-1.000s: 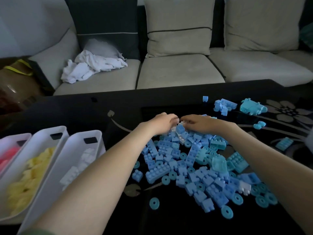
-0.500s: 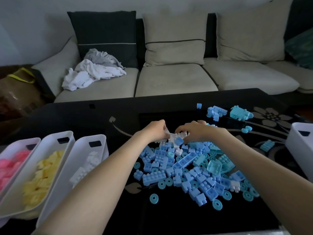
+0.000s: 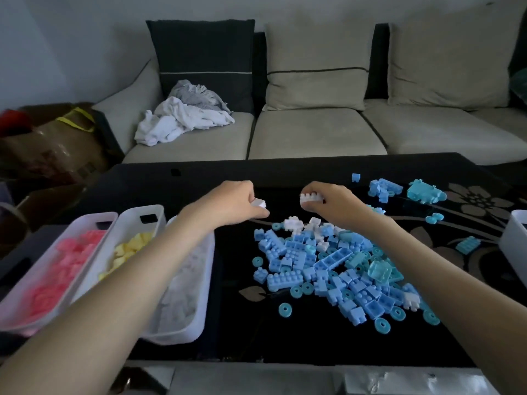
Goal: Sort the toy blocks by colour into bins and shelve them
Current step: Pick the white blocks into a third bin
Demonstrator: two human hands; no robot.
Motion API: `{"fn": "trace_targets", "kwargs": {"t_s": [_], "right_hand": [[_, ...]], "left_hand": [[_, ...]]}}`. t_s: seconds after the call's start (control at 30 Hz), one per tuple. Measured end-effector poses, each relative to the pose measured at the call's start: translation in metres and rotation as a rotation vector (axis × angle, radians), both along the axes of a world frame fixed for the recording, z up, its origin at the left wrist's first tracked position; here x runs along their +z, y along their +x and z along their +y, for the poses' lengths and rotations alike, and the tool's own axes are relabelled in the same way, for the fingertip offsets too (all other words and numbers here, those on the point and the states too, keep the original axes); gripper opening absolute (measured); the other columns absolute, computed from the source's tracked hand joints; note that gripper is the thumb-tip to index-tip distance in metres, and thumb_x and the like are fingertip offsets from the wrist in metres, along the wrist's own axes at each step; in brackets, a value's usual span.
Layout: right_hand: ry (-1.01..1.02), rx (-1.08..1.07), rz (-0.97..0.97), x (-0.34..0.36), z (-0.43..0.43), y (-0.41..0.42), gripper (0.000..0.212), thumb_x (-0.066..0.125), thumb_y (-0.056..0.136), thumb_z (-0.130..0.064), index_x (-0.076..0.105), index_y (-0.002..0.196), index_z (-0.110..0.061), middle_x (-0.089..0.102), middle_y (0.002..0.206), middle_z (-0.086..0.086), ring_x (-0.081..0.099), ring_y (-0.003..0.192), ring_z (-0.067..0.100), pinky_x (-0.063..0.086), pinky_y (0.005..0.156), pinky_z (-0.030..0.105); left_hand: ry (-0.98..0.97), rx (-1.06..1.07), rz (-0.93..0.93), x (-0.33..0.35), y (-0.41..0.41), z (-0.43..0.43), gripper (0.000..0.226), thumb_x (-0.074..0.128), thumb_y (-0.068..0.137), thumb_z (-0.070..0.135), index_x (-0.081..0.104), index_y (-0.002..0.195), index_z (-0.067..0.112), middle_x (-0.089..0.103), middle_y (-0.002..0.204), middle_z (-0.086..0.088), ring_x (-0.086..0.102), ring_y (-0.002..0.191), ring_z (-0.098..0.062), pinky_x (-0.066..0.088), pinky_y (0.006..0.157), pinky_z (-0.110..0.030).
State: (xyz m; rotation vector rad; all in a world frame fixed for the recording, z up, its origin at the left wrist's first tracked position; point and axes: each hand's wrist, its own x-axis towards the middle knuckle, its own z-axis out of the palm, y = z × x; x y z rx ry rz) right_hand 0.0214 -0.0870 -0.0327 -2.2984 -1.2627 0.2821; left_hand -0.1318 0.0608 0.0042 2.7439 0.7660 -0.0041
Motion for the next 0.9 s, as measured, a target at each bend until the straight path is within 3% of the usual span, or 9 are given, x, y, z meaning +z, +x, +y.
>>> {"fn": "trace_targets", "kwargs": {"t_s": [0.07, 0.13, 0.27, 0.33, 0.4, 0.47, 0.63, 0.8, 0.9], "right_hand": [[0.062, 0.106, 0.072, 0.011, 0.010, -0.032, 0.028, 0.052, 0.094, -0.032, 0.053, 0.121, -0.025, 0.056, 0.102, -0.001, 0.052, 0.074, 0.007, 0.043, 0.067, 0.021], [0.093, 0.206, 0.090, 0.017, 0.023, -0.068, 0.028, 0.053, 0.093, -0.030, 0.054, 0.121, -0.025, 0.056, 0.101, -0.004, 0.050, 0.070, 0.001, 0.037, 0.057, 0.014], [0.120, 0.373, 0.105, 0.017, 0.052, -0.130, 0.030, 0.056, 0.092, -0.029, 0.054, 0.121, -0.025, 0.056, 0.102, -0.006, 0.051, 0.080, 0.004, 0.039, 0.065, 0.010], [0.088, 0.420, 0.121, 0.009, 0.066, -0.155, 0.034, 0.054, 0.092, -0.029, 0.051, 0.125, -0.024, 0.057, 0.106, -0.004, 0.052, 0.084, 0.006, 0.041, 0.071, 0.016], [0.013, 0.429, 0.077, -0.002, 0.075, -0.168, 0.041, 0.052, 0.093, -0.033, 0.045, 0.132, -0.023, 0.055, 0.123, 0.000, 0.051, 0.108, 0.016, 0.037, 0.095, 0.027], [-0.037, 0.414, 0.016, -0.012, 0.080, -0.170, 0.049, 0.048, 0.095, -0.039, 0.037, 0.140, -0.025, 0.047, 0.137, -0.001, 0.037, 0.129, 0.018, 0.021, 0.106, 0.034], [0.033, 0.131, -0.066, -0.028, 0.071, -0.106, 0.042, 0.039, 0.098, -0.023, 0.037, 0.140, -0.027, 0.046, 0.138, 0.002, 0.040, 0.128, 0.025, 0.031, 0.104, 0.044], [-0.272, -0.190, -0.071, -0.051, 0.026, -0.013, 0.060, 0.037, 0.093, -0.002, 0.028, 0.145, -0.031, 0.037, 0.144, 0.007, 0.039, 0.125, 0.031, 0.038, 0.102, 0.046], [-0.367, -0.118, -0.056, -0.062, 0.015, 0.011, 0.054, 0.034, 0.097, -0.010, 0.032, 0.143, -0.038, 0.036, 0.145, 0.004, 0.045, 0.120, 0.030, 0.039, 0.101, 0.047]], "left_hand": [[0.027, 0.061, 0.022, 0.006, -0.033, 0.010, 0.031, 0.060, 0.087, 0.047, 0.044, 0.078, 0.021, 0.053, 0.080, 0.001, 0.048, 0.068, -0.014, 0.035, 0.059, -0.028], [0.054, 0.123, 0.040, 0.006, -0.064, 0.021, 0.029, 0.059, 0.088, 0.045, 0.046, 0.080, 0.020, 0.055, 0.079, 0.000, 0.050, 0.069, -0.016, 0.036, 0.059, -0.030], [0.170, 0.219, 0.054, -0.009, -0.107, 0.040, 0.026, 0.056, 0.086, 0.045, 0.054, 0.095, 0.021, 0.060, 0.089, 0.002, 0.057, 0.079, -0.015, 0.049, 0.070, -0.032], [0.217, 0.224, 0.084, -0.018, -0.122, 0.046, 0.025, 0.057, 0.086, 0.040, 0.055, 0.095, 0.017, 0.060, 0.093, 0.003, 0.057, 0.081, -0.013, 0.045, 0.065, -0.027], [0.191, 0.224, 0.063, -0.026, -0.127, 0.048, 0.016, 0.055, 0.090, 0.026, 0.058, 0.102, 0.016, 0.059, 0.104, -0.001, 0.056, 0.084, -0.014, 0.038, 0.059, -0.023], [0.150, 0.251, -0.054, -0.023, -0.129, 0.043, 0.025, 0.046, 0.095, 0.012, 0.057, 0.117, 0.016, 0.054, 0.121, -0.004, 0.057, 0.094, -0.018, 0.043, 0.068, -0.025], [0.146, 0.148, -0.429, -0.002, -0.106, -0.002, 0.030, 0.035, 0.100, 0.012, 0.054, 0.123, 0.015, 0.051, 0.118, -0.003, 0.051, 0.106, -0.019, 0.037, 0.077, -0.026], [0.082, 0.008, -0.268, -0.023, -0.053, -0.016, 0.028, 0.039, 0.100, 0.018, 0.056, 0.122, 0.018, 0.055, 0.119, -0.003, 0.054, 0.102, -0.017, 0.045, 0.085, -0.029], [0.002, -0.026, -0.188, -0.043, -0.011, -0.020, 0.033, 0.039, 0.100, 0.014, 0.051, 0.130, 0.020, 0.050, 0.124, -0.004, 0.053, 0.101, -0.018, 0.045, 0.079, -0.029]]}}
